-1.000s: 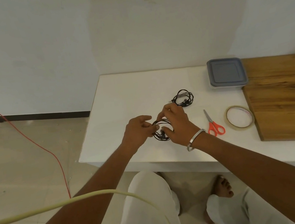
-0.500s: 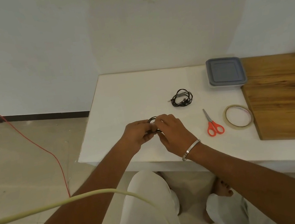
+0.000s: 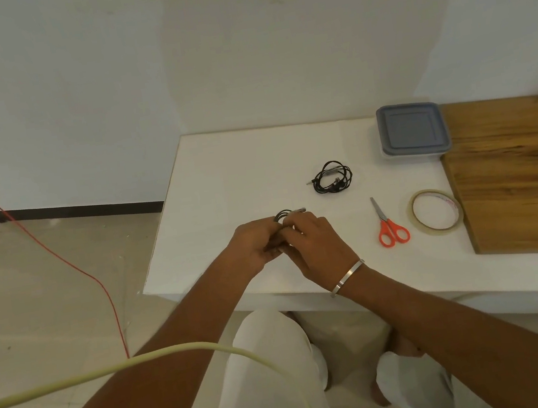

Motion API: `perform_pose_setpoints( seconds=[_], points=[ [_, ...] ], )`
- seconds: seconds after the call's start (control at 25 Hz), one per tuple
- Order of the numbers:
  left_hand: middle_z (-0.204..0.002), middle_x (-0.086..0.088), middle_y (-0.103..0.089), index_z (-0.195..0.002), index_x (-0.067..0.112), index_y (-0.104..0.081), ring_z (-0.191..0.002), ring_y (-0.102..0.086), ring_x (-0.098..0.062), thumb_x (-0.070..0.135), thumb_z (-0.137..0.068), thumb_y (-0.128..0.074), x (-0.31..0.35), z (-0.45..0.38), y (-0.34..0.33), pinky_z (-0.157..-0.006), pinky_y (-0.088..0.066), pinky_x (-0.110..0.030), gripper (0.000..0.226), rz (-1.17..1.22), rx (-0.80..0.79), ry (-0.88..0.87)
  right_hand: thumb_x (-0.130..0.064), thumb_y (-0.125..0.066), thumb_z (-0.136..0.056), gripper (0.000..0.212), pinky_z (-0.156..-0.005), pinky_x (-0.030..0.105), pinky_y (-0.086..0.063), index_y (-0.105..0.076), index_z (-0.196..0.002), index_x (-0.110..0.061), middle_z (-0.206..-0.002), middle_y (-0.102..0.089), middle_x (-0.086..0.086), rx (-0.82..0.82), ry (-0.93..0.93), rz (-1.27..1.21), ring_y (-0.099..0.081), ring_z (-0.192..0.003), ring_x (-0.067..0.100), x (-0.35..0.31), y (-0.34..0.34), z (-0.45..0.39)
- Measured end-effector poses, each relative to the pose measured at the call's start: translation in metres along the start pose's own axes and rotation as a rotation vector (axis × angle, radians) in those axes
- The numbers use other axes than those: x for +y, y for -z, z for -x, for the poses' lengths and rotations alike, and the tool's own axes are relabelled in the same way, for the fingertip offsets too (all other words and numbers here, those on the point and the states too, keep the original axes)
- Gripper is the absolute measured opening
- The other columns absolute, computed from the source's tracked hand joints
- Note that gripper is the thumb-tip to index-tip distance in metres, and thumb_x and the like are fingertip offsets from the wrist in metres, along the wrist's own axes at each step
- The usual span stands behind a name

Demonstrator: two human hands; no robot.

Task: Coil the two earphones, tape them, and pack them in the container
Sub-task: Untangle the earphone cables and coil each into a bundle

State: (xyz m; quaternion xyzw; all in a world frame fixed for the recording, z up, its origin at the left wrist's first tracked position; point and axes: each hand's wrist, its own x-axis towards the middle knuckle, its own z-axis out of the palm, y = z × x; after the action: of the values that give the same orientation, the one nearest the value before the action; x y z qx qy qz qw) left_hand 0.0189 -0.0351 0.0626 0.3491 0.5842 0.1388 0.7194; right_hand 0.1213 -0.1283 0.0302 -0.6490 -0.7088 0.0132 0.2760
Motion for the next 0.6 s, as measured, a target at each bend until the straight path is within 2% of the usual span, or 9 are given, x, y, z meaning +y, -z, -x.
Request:
perform_pose_setpoints(
  seconds=[0.08,0.16,0.28,0.44,0.6],
  points=[
    [-0.084,-0.008,-0.067,-0.102,0.007,-0.07,-0.071,-0.062,-0.015,-0.006,-0.083,-0.061,0.0,0.0,0.002,-0.068,-0.053,-0.026,0.025,-0.044,-0.002,-0.003,-0.009,-0.055,-0.09,0.009,-0.07,0.027,-0.045,-0.06,-0.096,-0.005,-0.096,-0.06,0.008,-0.039,-0.096,-0.255,-0.054,-0.081,0.02,0.003,0.002,0.0],
    [-0.093,-0.004,-0.069,-0.112,0.013,-0.067,-0.083,-0.065,-0.014,-0.001,-0.083,-0.065,0.0,-0.001,0.005,-0.081,-0.046,-0.03,0.032,-0.119,-0.013,-0.033,-0.012,-0.051,-0.093,0.008,-0.067,0.013,-0.043,-0.057,-0.098,-0.008,-0.089,-0.061,0.003,-0.038,-0.266,-0.502,-0.054,-0.074,0.014,0.006,0.004,0.0],
    [-0.099,-0.002,-0.07,-0.12,0.016,-0.06,-0.092,-0.066,-0.013,0.003,-0.085,-0.067,-0.003,-0.004,0.01,-0.096,-0.042,-0.034,0.038,-0.118,-0.109,-0.091,-0.015,-0.053,-0.094,0.003,-0.062,0.011,-0.048,-0.056,-0.095,-0.014,-0.079,-0.065,0.0,-0.002,-0.464,-0.692,-0.061,-0.066,0.007,0.008,0.005,-0.002],
    [-0.095,-0.007,-0.068,-0.127,0.011,-0.055,-0.087,-0.068,-0.017,0.006,-0.091,-0.063,-0.01,-0.01,0.016,-0.09,-0.055,-0.033,0.037,-0.084,-0.253,-0.197,-0.016,-0.052,-0.095,0.007,-0.055,0.018,-0.053,-0.053,-0.097,-0.009,-0.07,-0.067,0.004,0.032,-0.628,-0.877,-0.064,-0.055,0.012,0.011,0.005,-0.006],
    [-0.088,0.0,-0.071,-0.131,0.013,-0.054,-0.084,-0.07,-0.016,0.013,-0.095,-0.059,-0.013,-0.011,0.02,-0.078,-0.057,-0.029,0.036,-0.268,-0.333,-0.286,-0.018,-0.057,-0.092,0.006,-0.055,0.019,-0.053,-0.057,-0.094,-0.012,-0.071,-0.066,0.002,0.033,-0.696,-0.844,-0.062,-0.058,0.012,0.015,0.004,-0.007]
  ],
)
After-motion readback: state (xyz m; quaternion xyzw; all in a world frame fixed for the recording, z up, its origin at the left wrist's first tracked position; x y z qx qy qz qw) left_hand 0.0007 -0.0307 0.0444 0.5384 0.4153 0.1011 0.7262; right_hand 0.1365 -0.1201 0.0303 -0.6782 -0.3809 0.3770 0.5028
